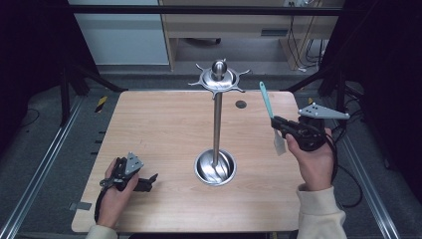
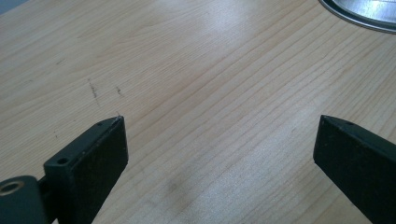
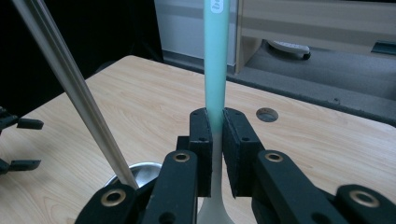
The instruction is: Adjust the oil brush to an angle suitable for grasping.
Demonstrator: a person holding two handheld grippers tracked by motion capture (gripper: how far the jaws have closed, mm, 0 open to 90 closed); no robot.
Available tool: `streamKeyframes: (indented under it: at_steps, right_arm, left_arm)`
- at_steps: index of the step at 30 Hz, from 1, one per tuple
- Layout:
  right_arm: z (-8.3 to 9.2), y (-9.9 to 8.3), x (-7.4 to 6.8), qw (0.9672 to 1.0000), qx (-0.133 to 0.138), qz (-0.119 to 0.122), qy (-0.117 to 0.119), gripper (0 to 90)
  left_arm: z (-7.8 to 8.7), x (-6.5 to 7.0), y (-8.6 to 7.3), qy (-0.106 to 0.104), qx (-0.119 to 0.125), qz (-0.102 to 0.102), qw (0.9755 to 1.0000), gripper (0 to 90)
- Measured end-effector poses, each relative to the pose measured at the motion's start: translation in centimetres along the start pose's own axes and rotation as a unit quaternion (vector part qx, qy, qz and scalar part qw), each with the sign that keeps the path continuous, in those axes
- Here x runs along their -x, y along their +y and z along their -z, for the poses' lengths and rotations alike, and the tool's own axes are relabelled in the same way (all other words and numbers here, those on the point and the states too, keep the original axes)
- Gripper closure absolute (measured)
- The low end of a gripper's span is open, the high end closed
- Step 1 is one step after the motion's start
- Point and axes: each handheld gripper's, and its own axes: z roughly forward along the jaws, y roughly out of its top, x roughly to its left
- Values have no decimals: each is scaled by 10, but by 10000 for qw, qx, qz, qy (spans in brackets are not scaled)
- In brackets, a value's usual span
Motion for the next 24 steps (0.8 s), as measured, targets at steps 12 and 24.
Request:
streamKeyframes:
  at_steps: [12,24]
  right_arm:
    - [12,6,-4,9991,373,53,180,827]
    - [25,15,-15,9970,663,165,374,827]
  left_arm:
    - [4,-1,2,53,184,-6,9998,26]
    - [3,-1,1,11,179,28,9998,26]
